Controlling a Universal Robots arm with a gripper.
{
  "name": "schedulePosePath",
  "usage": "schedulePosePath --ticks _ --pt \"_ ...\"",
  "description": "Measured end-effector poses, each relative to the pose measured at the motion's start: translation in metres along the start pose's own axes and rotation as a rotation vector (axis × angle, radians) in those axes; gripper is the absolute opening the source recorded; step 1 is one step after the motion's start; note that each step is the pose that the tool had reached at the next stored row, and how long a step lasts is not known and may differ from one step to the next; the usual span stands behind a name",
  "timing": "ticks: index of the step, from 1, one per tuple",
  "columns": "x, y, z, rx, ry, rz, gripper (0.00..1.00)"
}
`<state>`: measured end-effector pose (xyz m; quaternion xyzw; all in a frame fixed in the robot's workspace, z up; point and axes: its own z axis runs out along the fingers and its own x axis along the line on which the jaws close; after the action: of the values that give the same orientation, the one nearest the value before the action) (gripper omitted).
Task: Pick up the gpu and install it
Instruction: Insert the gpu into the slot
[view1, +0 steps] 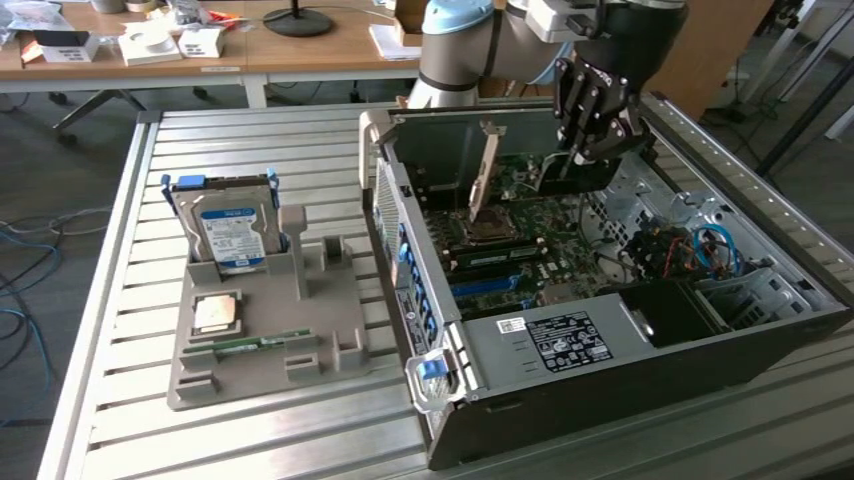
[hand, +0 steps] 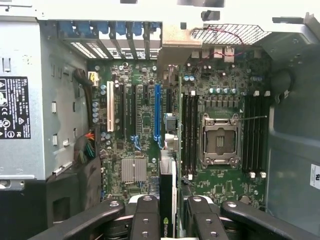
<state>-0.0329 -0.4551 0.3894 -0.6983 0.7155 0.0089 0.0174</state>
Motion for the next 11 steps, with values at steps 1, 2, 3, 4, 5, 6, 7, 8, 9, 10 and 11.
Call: schedulePosePath --ticks 1,2,3,4,5,6,7,8,9,10,11 --pt "0.0000 0.0001 0.0008 0.0001 0.0000 0.002 0.26" --pt "0.0001 0.0001 0.0017 0.0002 0.0000 0.005 0.26" --pt "0.0001 0.0003 0.0027 0.0003 0.0000 0.008 0.26" --pt "0.0002 0.0005 0.0037 0.0004 0.0001 0.011 0.26" --pt "0.0002 0.0006 0.0049 0.0005 0.0002 0.014 0.26" --pt "0.0003 0.0006 0.0060 0.0006 0.0002 0.017 0.26" --pt "0.0003 0.0006 0.0069 0.0008 0.0002 0.021 0.26" --pt "0.0003 0.0007 0.0077 0.0009 0.0003 0.025 0.26" --pt "0.0003 0.0008 0.0085 0.0010 0.0004 0.029 0.26" --pt "0.0004 0.0009 0.0095 0.0012 0.0003 0.032 0.26" --pt "0.0004 0.0009 0.0106 0.0013 0.0003 0.035 0.26"
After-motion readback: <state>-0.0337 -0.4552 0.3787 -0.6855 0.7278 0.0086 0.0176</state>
